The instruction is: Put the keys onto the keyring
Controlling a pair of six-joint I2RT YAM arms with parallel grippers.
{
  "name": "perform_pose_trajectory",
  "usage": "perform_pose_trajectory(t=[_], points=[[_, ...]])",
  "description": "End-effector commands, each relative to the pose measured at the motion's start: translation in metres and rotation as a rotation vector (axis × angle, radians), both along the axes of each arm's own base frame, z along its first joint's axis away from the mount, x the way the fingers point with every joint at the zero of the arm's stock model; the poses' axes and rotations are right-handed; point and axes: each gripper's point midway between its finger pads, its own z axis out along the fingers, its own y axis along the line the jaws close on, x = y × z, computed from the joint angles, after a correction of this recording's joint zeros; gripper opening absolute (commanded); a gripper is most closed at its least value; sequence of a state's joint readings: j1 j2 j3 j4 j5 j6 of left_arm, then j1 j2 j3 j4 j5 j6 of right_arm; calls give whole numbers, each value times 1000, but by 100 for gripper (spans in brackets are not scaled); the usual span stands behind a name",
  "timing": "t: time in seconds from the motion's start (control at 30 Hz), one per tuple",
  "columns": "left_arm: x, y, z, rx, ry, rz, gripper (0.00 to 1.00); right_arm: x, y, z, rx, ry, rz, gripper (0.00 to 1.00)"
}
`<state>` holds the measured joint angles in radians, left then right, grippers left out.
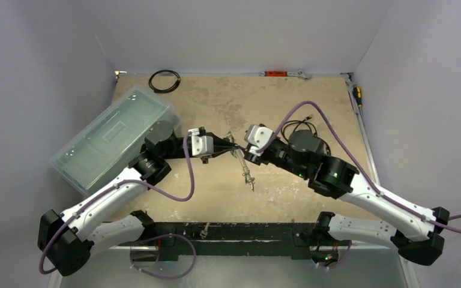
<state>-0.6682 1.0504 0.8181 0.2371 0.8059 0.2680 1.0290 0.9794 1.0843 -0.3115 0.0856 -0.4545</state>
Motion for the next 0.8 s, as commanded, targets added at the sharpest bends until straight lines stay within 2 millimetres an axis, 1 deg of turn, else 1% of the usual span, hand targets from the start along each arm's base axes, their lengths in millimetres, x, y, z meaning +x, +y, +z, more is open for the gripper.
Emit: perform_pose_trajectory(t=[0.0,0.13,0.33,0.4,0.53,0.63,0.77], points=[[-2,9,37,-139,-77,36,0,-13,0,83,345,-87,29,56],[-11,15,53,-192,-109,27,0,-19,-10,88,396,-71,51,55],[-21,24,72,-258,-139,27,0,-43,-10,94,407,-21,216,50],[-25,28,81,-287,-150,24,0,-43,-12,93,406,-6,247,48],[-37,36,99,-355,-178,10,0,-36,-16,84,388,47,310,44],[-47,40,109,-404,-177,-16,0,-38,-8,83,377,83,384,40],[-56,45,119,-477,-173,-44,0,-48,4,89,374,113,494,37]])
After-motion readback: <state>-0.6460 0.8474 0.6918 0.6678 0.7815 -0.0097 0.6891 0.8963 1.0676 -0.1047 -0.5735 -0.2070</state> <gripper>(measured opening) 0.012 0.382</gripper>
